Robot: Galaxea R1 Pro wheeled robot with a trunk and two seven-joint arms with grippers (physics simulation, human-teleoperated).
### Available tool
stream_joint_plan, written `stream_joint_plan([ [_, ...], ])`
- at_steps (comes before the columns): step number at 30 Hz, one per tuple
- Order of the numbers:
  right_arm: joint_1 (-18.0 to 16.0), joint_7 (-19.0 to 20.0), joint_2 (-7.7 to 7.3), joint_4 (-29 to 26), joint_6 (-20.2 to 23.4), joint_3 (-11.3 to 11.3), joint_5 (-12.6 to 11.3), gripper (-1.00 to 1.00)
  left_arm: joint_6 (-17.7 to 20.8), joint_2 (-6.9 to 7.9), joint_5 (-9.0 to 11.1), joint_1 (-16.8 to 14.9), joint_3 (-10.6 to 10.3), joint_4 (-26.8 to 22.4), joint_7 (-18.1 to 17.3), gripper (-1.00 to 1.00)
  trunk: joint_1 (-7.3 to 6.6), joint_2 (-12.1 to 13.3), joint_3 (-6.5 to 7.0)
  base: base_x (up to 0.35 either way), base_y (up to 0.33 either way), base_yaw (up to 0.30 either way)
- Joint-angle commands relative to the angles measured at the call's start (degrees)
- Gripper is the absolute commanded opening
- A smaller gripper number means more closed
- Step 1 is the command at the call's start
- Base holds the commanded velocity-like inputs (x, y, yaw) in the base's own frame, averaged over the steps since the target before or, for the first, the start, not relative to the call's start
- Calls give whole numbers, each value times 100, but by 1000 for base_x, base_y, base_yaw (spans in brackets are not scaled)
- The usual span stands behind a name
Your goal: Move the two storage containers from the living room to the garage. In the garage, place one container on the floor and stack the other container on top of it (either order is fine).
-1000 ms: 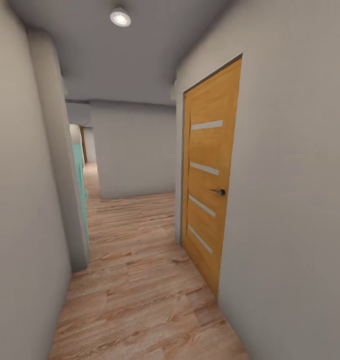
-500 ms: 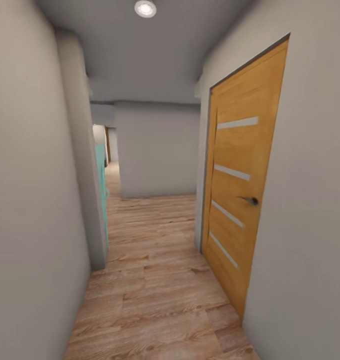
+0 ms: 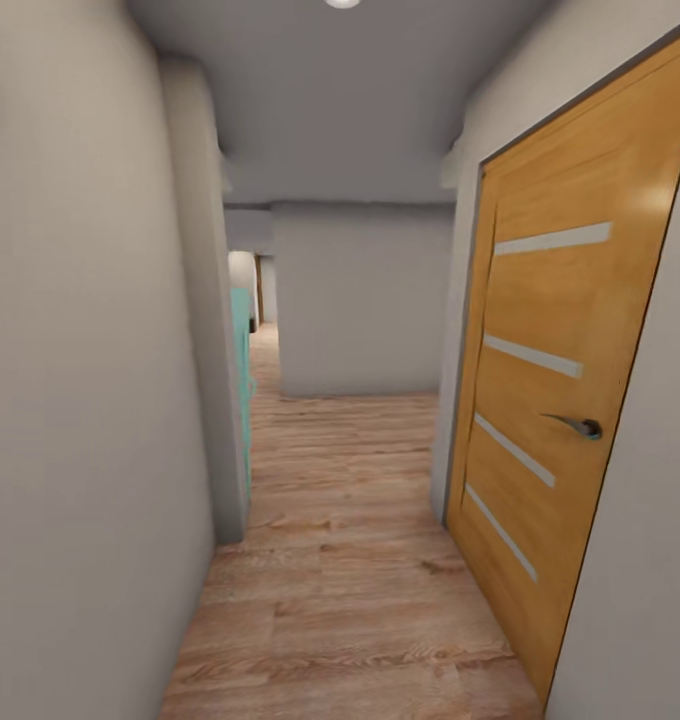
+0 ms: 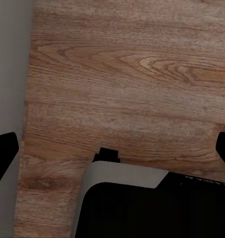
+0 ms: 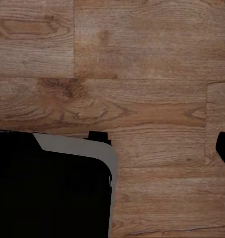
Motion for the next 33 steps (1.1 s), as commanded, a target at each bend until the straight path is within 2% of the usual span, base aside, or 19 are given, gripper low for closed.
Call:
stream_joint_plan([
  [1,-8,-13,-1,15,-27,21,43,100,-12,-1,41,-4,-49,1,17,100,4,-5,-9,322,0,147],
  [33,-8,-15,8,15,-41,19,35,100,-3,-1,41,-4,-49,1,17,100,4,-5,-9,322,0,10],
])
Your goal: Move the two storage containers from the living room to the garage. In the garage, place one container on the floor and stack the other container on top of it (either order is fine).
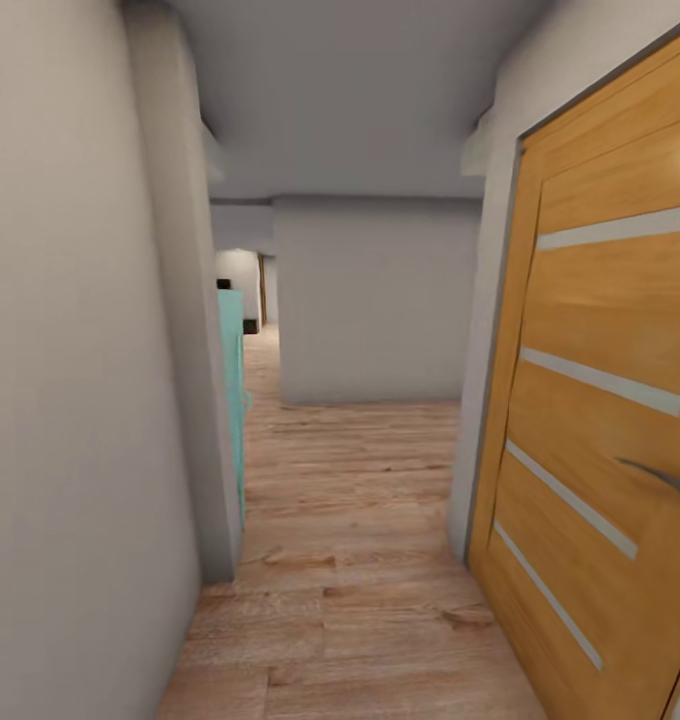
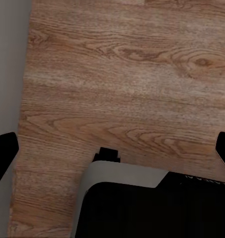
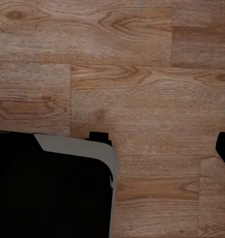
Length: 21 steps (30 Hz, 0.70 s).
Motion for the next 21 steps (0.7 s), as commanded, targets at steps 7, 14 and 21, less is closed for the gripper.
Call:
stream_joint_plan([
  [7,-8,-14,0,15,-30,18,41,100,-11,-1,40,-3,-49,0,16,100,5,-6,-9,322,-21,0],
  [14,-8,-8,-1,15,-22,26,46,100,-5,1,40,-3,-49,0,16,100,5,-6,-9,322,-107,0],
  [21,-8,-1,-1,15,-21,38,90,100,5,1,27,-3,-51,0,9,100,5,-6,-9,322,-110,0],
])
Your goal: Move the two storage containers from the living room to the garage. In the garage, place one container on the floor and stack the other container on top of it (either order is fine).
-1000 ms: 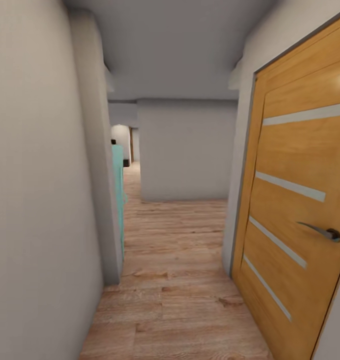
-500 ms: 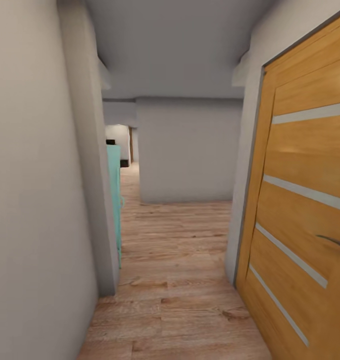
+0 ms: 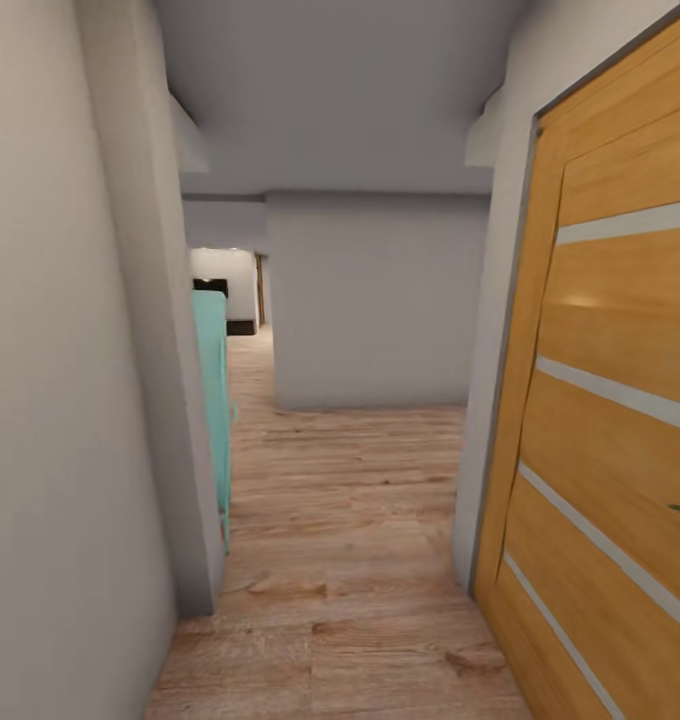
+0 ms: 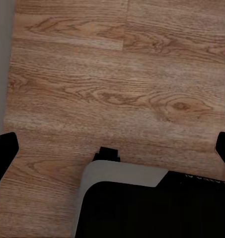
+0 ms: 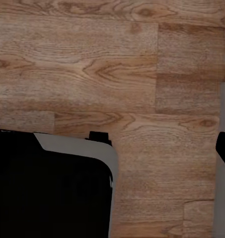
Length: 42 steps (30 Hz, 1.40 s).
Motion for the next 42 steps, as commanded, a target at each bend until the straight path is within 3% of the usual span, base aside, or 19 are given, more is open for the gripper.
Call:
stream_joint_plan([
  [1,-8,-14,-1,15,-26,23,46,100,-12,-1,42,-4,-48,0,16,100,5,-7,-9,322,-67,0],
  [11,-8,-17,4,15,-33,24,32,100,-15,6,55,-4,-47,0,15,100,5,-7,-9,323,-17,16],
  [23,-8,-17,-1,15,-40,16,16,100,-20,2,56,-4,-47,0,15,100,5,-7,-9,323,0,204],
  [42,-8,-18,-3,15,-24,24,21,100,-12,4,59,-4,-47,0,15,100,5,-7,-9,323,0,8],
])
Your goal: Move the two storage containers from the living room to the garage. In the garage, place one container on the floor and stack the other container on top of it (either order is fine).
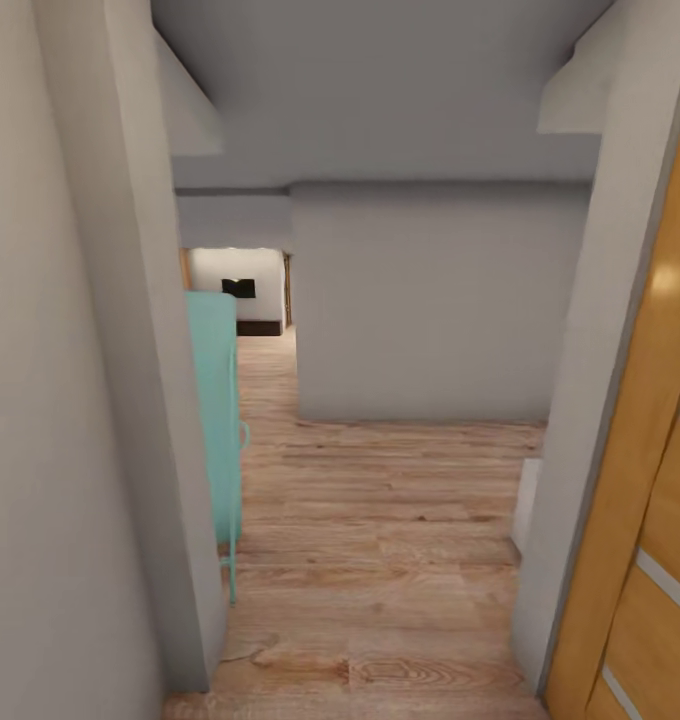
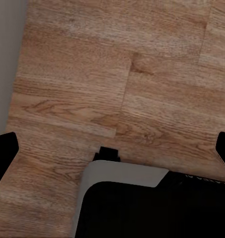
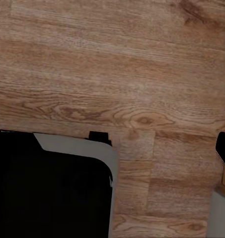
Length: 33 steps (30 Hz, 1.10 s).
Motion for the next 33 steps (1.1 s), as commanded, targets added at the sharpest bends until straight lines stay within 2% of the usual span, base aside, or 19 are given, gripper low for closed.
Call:
stream_joint_plan([
  [1,-8,-13,-1,15,-26,23,44,100,-12,-2,40,-4,-49,0,16,100,4,-5,-9,323,0,0],
  [21,-8,-21,-5,15,-27,23,36,100,-11,-7,39,-4,-49,0,22,100,4,-5,-9,323,-1,0],
  [33,-8,-21,-12,15,-32,14,33,100,-11,-8,36,-4,-51,0,25,100,4,-5,-9,316,-94,0],
])
